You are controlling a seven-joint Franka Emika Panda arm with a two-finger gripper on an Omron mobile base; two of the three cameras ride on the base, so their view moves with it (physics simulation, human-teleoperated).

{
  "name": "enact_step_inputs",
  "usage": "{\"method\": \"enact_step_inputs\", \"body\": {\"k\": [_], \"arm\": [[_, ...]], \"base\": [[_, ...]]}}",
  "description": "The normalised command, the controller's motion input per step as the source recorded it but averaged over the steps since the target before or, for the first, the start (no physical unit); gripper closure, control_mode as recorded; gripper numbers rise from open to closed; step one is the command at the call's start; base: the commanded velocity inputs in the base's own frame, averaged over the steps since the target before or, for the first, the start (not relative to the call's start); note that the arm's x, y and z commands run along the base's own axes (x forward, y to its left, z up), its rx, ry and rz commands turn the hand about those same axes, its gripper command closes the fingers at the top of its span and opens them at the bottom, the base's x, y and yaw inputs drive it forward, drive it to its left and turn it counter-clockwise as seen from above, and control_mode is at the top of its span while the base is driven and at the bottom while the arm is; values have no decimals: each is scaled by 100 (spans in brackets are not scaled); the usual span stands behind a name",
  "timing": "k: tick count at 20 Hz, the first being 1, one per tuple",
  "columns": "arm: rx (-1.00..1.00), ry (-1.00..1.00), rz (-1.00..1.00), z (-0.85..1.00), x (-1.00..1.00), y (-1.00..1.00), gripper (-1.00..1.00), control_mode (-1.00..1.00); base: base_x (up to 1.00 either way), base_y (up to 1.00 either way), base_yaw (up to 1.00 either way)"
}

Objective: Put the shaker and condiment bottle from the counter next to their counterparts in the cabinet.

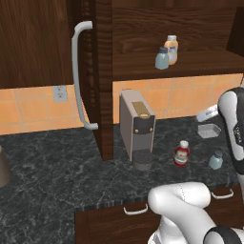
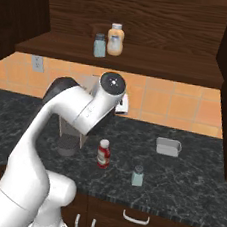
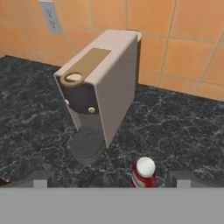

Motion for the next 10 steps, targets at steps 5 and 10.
{"method": "enact_step_inputs", "body": {"k": [5, 10], "arm": [[10, -26, 10, -27, -68, -53, -100, -100], [15, -33, 4, -21, -60, -46, -100, -100]], "base": [[0, 0, 0], [0, 0, 0]]}}
